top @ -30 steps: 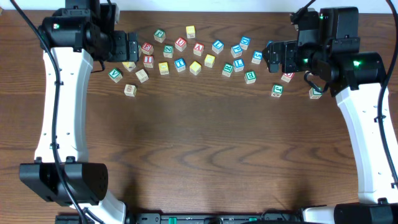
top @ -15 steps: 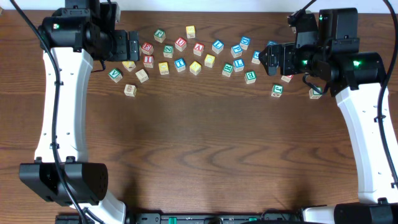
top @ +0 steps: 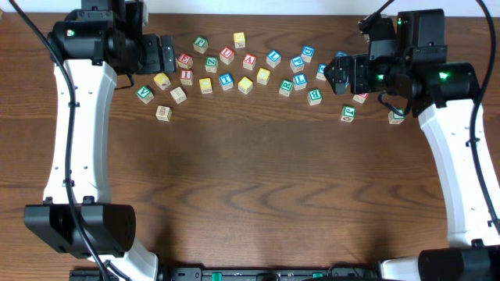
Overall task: Spell out AI2
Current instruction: 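Lower the left gripper onto the red-lettered A block and grasp it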
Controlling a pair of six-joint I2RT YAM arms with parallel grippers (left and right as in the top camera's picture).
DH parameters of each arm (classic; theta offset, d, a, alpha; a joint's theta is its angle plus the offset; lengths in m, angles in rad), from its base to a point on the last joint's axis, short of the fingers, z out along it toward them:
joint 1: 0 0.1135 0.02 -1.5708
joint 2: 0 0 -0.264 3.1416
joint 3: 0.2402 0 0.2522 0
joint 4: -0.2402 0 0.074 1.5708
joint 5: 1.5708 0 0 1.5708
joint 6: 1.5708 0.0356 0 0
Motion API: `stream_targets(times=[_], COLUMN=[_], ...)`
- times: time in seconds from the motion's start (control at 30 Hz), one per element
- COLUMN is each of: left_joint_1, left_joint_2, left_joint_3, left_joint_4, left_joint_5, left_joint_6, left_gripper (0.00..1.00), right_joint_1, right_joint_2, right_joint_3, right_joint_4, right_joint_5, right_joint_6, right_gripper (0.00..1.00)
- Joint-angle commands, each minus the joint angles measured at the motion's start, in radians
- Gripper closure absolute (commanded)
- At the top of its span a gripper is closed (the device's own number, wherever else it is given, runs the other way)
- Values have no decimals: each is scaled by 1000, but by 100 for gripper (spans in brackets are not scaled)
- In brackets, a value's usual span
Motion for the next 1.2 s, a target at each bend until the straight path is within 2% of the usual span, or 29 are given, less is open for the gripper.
stream_targets(times=[0.0, 0.2, 0.37, 0.57, 0.8, 1.03, 1.17], left_joint_1=[-8, -70, -127, -180, -242, -296, -312], left_joint_2=[29, 80, 168, 303, 469, 583, 631], left_joint_3=[16, 16, 27, 169, 363, 373, 373], left_joint_4=[23, 100, 177, 180, 193, 280, 342], left_joint_5=[-31, -98, -100, -99, -100, -100, -100], left_joint_6=[-84, -148, -183, -185, -114, 14, 17], left_gripper=[1, 1, 1, 2, 6, 10, 14], right_joint_1=[-2, -2, -2, -2, -2, -2, -2], right_joint_2=[17, 24, 24, 24, 24, 24, 24], right_joint_3=[1, 1, 1, 1, 1, 1, 1], right_joint_4=[8, 27, 28, 28, 8, 4, 4], right_joint_5=[16, 33, 32, 32, 32, 31, 31], right_joint_6=[-8, -8, -8, -8, -8, -8, -8], right_gripper=[1, 1, 1, 1, 1, 1, 1])
